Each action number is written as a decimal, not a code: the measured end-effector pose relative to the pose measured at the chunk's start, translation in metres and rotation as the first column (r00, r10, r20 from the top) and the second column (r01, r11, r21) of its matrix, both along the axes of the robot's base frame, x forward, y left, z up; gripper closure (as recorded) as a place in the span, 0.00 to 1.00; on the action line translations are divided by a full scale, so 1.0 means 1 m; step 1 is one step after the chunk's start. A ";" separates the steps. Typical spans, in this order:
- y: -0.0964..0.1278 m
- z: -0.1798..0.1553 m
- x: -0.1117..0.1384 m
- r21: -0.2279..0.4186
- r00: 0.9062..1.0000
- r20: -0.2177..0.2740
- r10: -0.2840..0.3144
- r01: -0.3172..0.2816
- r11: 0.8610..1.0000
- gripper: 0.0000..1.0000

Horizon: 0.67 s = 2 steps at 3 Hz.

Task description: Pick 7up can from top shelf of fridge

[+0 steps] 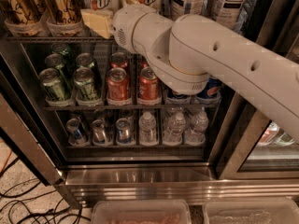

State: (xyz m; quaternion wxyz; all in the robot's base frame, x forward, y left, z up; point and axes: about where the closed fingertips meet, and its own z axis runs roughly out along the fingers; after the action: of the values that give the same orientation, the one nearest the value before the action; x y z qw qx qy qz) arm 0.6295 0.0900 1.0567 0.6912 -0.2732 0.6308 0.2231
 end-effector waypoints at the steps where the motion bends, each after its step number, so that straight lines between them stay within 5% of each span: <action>1: 0.000 0.000 0.000 0.000 1.000 0.000 0.000 0.000 1.000 0.81; 2: 0.000 0.000 0.000 0.000 1.000 0.000 0.000 0.000 1.000 1.00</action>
Offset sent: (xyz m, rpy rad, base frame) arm 0.0000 0.0000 0.0000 0.0000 0.0000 0.0000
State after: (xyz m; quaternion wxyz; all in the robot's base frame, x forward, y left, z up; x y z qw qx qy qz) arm 0.6294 0.0900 1.0568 0.6912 -0.2732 0.6308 0.2231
